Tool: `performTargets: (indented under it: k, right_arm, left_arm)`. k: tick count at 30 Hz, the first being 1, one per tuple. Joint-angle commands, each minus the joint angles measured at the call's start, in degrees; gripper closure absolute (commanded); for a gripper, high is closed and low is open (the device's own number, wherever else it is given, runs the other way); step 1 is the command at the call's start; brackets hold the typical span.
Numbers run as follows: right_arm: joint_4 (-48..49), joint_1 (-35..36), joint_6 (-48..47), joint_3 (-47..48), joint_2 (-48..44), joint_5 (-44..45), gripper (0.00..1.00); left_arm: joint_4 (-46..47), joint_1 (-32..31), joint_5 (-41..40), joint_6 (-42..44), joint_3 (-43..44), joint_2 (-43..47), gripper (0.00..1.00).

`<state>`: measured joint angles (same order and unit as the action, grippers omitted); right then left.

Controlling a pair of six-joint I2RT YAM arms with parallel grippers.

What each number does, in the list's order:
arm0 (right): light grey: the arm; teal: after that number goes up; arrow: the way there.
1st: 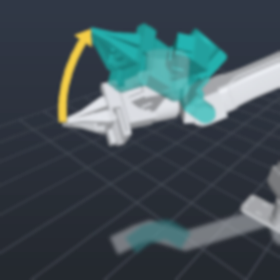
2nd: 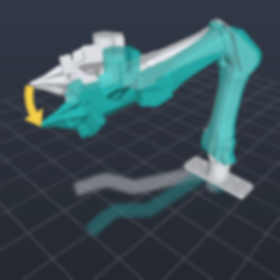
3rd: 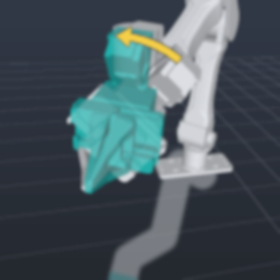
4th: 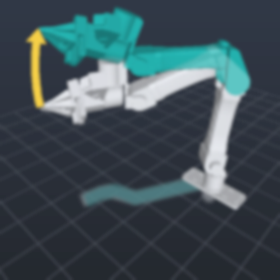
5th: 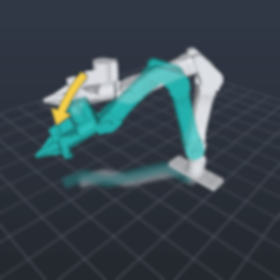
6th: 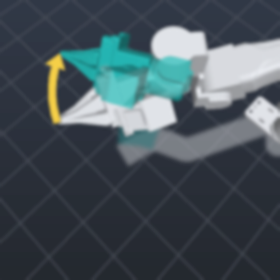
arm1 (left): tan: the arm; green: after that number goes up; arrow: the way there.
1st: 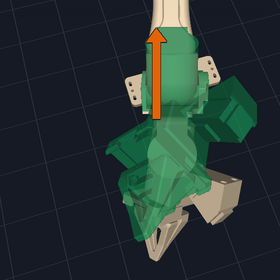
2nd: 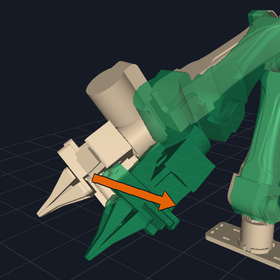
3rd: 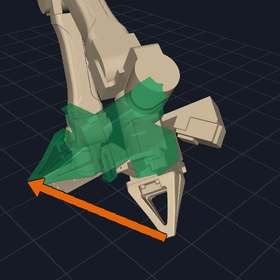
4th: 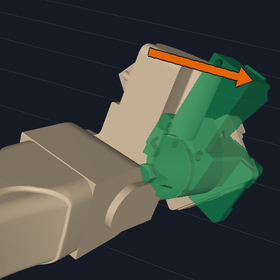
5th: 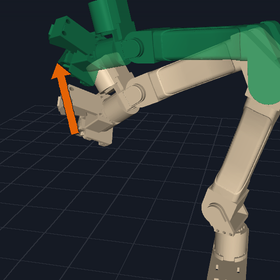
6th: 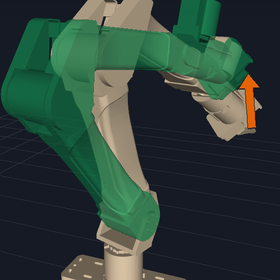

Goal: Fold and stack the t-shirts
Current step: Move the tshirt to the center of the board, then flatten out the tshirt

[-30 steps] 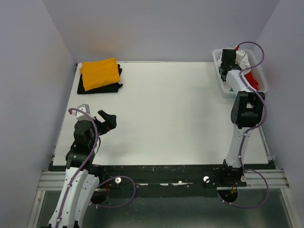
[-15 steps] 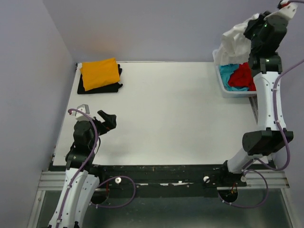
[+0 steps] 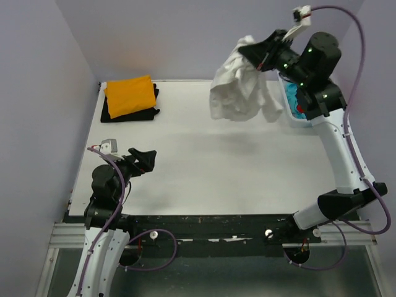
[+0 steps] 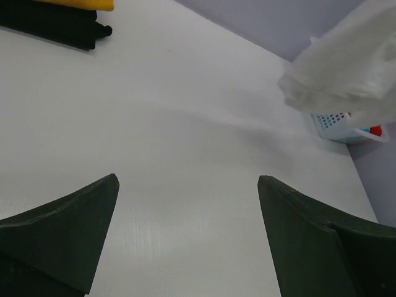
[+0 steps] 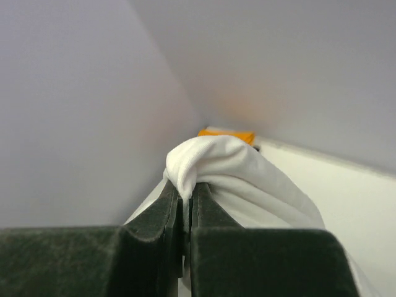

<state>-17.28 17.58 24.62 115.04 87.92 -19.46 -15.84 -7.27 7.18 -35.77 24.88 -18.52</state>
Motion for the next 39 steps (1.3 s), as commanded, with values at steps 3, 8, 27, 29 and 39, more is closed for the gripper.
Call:
performTargets:
  k: [3,8,27,29,39]
  right_arm:
    - [6.1,13.3,4.9,-13.5,-6.4,-9.9,0.99]
    - [15.4,14.4,9.2,-32.5,-13.1,-7.9,0.99]
    - [-13.0,13.5,21.9,-59.3,-9.8,66.4,0.00]
    - [-12.8,13.6,20.6,-60.7,-13.1,62.9,0.00]
    - [3.5,30.3,8.9,-72.2,-23.3,41.5,0.00]
  left_arm:
    - [3.6,-0.2,5.7,1.3,-1.7,3.6,0.01]
    - [3.0,-0.2,5.1,0.4,-1.5,3.0,0.01]
    - [-9.7,-4.4,3.6,-9.7,-3.7,-11.7,0.01]
    - [-11.4,-8.3,1.2,-11.5,-4.9,-10.5,0.01]
    - [-8.5,-31.3,-3.1,-23.9,-12.2,-13.1,0.01]
